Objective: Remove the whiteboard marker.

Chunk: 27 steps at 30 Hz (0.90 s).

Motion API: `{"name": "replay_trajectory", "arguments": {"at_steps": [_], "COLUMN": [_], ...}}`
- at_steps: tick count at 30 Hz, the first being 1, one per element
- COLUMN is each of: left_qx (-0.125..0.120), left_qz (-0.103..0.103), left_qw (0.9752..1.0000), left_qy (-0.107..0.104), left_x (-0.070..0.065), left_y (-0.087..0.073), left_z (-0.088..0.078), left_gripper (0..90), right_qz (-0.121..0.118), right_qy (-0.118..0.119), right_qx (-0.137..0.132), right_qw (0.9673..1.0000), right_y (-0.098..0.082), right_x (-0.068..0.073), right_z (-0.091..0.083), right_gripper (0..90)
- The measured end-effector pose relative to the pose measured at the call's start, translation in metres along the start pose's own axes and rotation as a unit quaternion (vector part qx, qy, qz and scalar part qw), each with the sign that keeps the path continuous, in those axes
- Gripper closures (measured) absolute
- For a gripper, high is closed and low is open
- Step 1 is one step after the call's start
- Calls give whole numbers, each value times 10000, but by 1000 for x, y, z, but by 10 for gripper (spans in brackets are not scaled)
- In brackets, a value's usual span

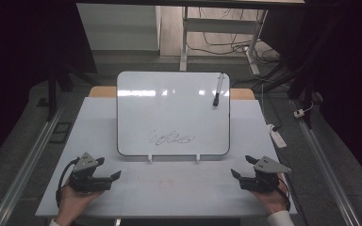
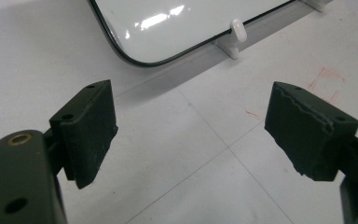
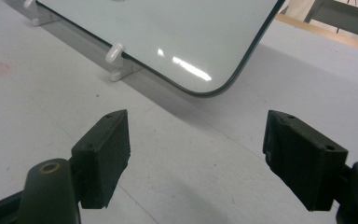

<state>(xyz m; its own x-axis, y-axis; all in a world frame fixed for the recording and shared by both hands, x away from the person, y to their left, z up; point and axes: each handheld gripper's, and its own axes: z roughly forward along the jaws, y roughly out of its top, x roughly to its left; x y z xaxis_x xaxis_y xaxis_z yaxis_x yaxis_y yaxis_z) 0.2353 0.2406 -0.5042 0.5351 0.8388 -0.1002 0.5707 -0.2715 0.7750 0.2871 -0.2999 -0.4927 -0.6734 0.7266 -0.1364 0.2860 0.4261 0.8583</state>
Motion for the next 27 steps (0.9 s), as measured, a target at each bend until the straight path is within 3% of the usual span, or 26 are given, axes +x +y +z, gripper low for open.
{"name": "replay_trajectory", "arguments": {"at_steps": [13, 16, 21, 22, 27], "left_qx": [114, 118, 149, 170, 126], "left_qz": [88, 105, 150, 204, 251], "left_qw": [9999, 9999, 9998, 9996, 9996], "left_qy": [5, 3, 26, 49, 26], "left_x": [-3, -5, -5, -5, -7], "left_y": [1, 0, -1, -1, -1], "left_z": [3, 3, 4, 4, 3], "left_gripper": [168, 168, 168, 168, 169], "right_qz": [24, 63, 166, 306, 618], "right_qy": [17, -81, -223, -287, -586], "right_qx": [-87, -131, -211, -295, -325], "right_qw": [10000, 9999, 9994, 9987, 9958], "right_y": [3, 9, 30, 46, 95], "right_x": [3, 5, 2, -2, -19], "right_z": [-1, -1, 0, 2, 17], "right_gripper": [228, 236, 271, 282, 311]}}
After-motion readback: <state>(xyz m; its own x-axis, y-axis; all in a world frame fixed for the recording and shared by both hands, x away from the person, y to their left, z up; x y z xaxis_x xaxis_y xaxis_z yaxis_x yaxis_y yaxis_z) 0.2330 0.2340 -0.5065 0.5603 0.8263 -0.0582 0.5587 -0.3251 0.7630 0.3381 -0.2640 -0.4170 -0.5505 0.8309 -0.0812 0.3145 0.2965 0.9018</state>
